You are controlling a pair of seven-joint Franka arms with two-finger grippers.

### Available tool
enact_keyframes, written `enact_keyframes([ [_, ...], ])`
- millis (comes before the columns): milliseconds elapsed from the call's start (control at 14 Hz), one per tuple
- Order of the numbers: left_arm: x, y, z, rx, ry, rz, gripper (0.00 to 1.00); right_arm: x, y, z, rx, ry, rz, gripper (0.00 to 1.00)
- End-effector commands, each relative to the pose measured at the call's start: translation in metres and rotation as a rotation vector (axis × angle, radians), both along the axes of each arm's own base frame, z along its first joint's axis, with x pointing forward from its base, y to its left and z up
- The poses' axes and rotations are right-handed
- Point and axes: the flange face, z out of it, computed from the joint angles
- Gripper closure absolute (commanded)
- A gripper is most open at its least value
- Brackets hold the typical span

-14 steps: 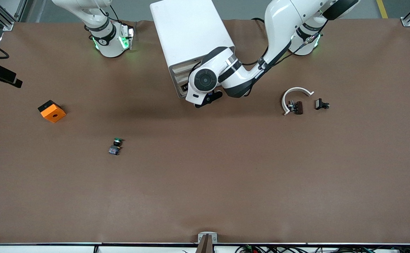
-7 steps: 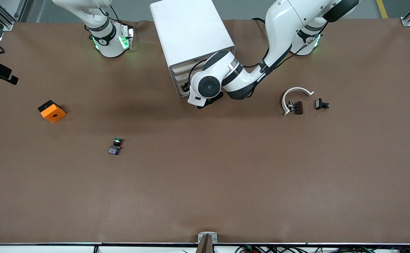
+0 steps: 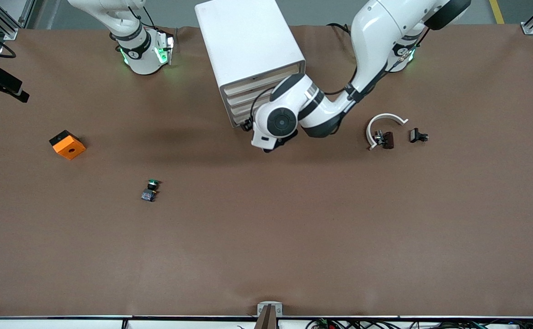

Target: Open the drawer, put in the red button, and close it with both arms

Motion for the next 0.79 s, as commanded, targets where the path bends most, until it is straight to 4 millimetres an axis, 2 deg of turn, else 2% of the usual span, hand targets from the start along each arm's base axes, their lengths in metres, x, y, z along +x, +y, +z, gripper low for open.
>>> enact_keyframes([
  [0,0.040,0.040,0.032,0.065,-0.094,0.005,0.00,-0.006,-0.001,0.000,-0.016,-0.012,0.017,0.00],
  [214,0.079,0.089,0.063,0.077,-0.148,0.062,0.00,-0.007,-0.005,0.001,-0.034,-0.011,0.011,0.00],
  [429,0.087,0.123,0.094,0.116,-0.190,-0.052,0.00,-0.009,-0.016,0.001,-0.041,-0.010,-0.014,0.00],
  [571,0.100,0.169,0.126,0.113,-0.189,-0.107,0.00,-0.009,-0.017,0.001,-0.045,-0.009,-0.011,0.00],
  [714,0.110,0.217,0.165,0.070,-0.209,-0.198,0.00,-0.009,-0.016,0.002,-0.050,-0.010,-0.010,0.00],
])
